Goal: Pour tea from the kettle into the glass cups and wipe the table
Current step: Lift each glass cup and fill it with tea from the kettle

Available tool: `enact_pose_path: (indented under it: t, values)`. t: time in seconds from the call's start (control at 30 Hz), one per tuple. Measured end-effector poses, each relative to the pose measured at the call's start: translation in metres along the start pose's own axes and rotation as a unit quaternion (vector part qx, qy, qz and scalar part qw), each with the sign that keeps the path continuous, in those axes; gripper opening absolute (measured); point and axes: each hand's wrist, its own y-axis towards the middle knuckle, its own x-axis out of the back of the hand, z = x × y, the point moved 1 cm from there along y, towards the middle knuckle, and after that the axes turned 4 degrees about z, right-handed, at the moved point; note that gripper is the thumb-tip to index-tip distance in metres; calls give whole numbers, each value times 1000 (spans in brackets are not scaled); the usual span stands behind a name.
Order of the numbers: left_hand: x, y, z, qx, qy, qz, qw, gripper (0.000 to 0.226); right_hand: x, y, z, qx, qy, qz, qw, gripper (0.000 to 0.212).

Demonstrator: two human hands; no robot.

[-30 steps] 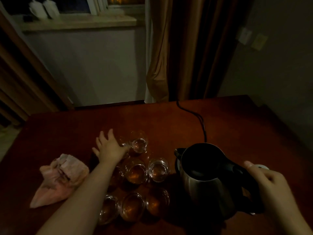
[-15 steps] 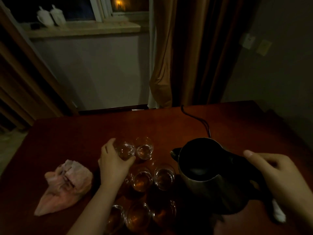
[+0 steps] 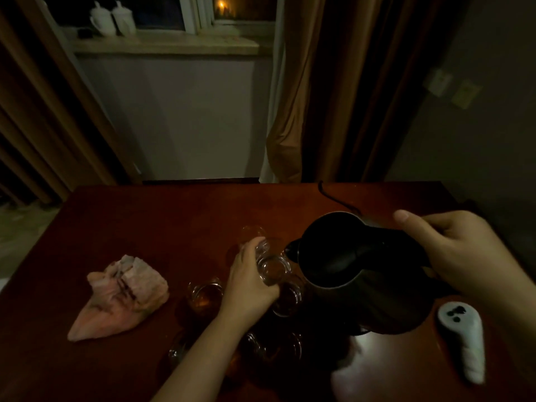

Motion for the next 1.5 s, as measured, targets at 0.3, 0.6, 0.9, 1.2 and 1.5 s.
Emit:
enact_pose_path:
  t: [0.3, 0.6, 0.9, 1.2, 1.5]
  values:
    - [-6, -9, 1, -11, -14, 26, 1000, 84, 5, -1, -5, -8, -65, 0, 998, 73]
    - [-8, -15, -2, -20, -23, 28, 999, 84, 12, -5, -16, 1, -109, 5, 994, 106]
    - [-8, -16, -3, -33, -13, 17, 999, 83, 17, -11, -16, 6, -120, -3, 993, 113]
    - [-8, -17, -4, -37, -7, 16, 999, 83, 19, -12, -13, 1, -130, 12, 991, 112]
    - [-5, -18, -2, -38, 0, 5, 999, 84, 19, -15, -16, -21, -120, 31, 992, 127]
